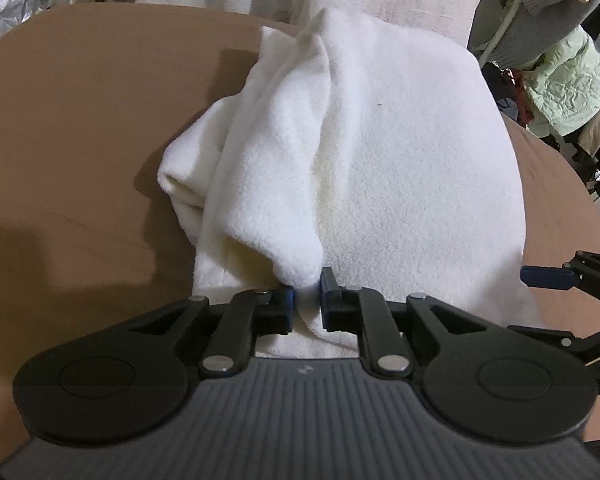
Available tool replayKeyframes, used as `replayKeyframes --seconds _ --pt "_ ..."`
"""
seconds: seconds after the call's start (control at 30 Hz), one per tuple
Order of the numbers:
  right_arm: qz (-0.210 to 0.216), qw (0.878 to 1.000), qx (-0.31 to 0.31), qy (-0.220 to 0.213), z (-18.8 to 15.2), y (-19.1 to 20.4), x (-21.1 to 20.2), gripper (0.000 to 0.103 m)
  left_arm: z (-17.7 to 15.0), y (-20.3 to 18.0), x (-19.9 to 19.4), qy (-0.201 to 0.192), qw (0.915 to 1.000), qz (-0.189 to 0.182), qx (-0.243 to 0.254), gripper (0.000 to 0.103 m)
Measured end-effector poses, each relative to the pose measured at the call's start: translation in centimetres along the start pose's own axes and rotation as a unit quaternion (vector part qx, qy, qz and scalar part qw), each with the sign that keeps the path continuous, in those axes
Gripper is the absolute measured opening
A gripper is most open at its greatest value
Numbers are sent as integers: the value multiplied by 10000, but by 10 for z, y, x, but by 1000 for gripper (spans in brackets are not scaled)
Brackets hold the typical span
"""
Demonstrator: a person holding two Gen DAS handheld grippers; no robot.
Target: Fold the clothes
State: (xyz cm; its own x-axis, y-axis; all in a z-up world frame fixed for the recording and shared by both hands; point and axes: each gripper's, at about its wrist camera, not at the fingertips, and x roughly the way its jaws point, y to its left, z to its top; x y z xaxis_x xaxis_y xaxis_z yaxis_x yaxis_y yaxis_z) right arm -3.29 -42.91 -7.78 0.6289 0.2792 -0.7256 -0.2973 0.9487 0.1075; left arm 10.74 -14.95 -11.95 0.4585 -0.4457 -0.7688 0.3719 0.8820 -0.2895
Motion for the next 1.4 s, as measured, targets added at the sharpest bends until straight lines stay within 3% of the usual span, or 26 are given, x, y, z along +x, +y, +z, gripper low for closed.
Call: replayKeyframes --seconds 0.17,0.2,0.27,0.37,0.5,0.6,0.67,0.7,0.8,0.83,0.87,0.97,1.03,1.1,1.13,1.17,1.23,1.3,1.37,1.4 --pt "-224 9997 -30 -71 -8 13 2 74 5 -13 -28 -127 9978 512 395 27" --pt "-223 9997 -10 -77 -8 13 0 74 8 -18 -46 -410 9960 563 567 30" --pt "-215 9997 40 -86 -9 13 -3 74 14 -23 -83 -966 9920 500 644 53" --pt "65 9996 279 34 -10 3 -14 73 22 -12 -112 -1602 9860 311 343 67" --pt "553 9944 783 -439 -6 -19 -56 72 37 6 -93 -1545 9872 396 8 68" --pt "182 9924 1006 -682 2 -43 -64 73 70 22 -56 -1043 9936 -269 -347 69" --pt "-111 9923 1052 -648 12 -59 -55 73 88 26 -31 -573 9914 -845 -822 69" --pt "-268 9926 1015 -616 18 -64 -51 73 98 23 -24 -543 9895 -973 -925 69" --pt "-566 9913 906 -767 35 -73 -45 73 122 -8 -8 -891 9926 -742 -356 76" --pt "-543 9907 933 -823 39 -77 -43 73 130 -11 3 -872 9944 -545 -224 87" --pt "-520 9904 961 -842 45 -81 -40 73 138 -15 14 -853 9957 -348 -91 90" --pt "-573 9912 878 -813 57 -83 -28 73 160 -24 47 -743 9967 180 268 90" --pt "-572 9916 828 -810 60 -86 -28 73 167 -17 73 -216 9996 -152 68 90" --pt "-546 9919 835 -790 62 -88 -25 73 162 -8 87 105 9969 -760 -160 74" --pt "-531 9918 857 -780 62 -88 -23 73 158 -6 90 167 9944 -1017 -220 33" --pt "-502 9917 904 -766 61 -92 -22 73 153 -7 86 105 9946 -1013 -184 19" --pt "-453 9909 1022 -744 60 -96 -17 73 146 -12 68 -191 9959 -883 -80 14" --pt "-470 9902 1083 -750 60 -98 -14 73 135 -26 32 -810 9949 -543 269 12" --pt "-456 9894 1132 -788 59 -99 -15 73 119 -46 -7 -1595 9836 -71 842 12" --pt "-432 9890 1162 -805 58 -99 -16 73 114 -51 -16 -1703 9815 128 872 12"
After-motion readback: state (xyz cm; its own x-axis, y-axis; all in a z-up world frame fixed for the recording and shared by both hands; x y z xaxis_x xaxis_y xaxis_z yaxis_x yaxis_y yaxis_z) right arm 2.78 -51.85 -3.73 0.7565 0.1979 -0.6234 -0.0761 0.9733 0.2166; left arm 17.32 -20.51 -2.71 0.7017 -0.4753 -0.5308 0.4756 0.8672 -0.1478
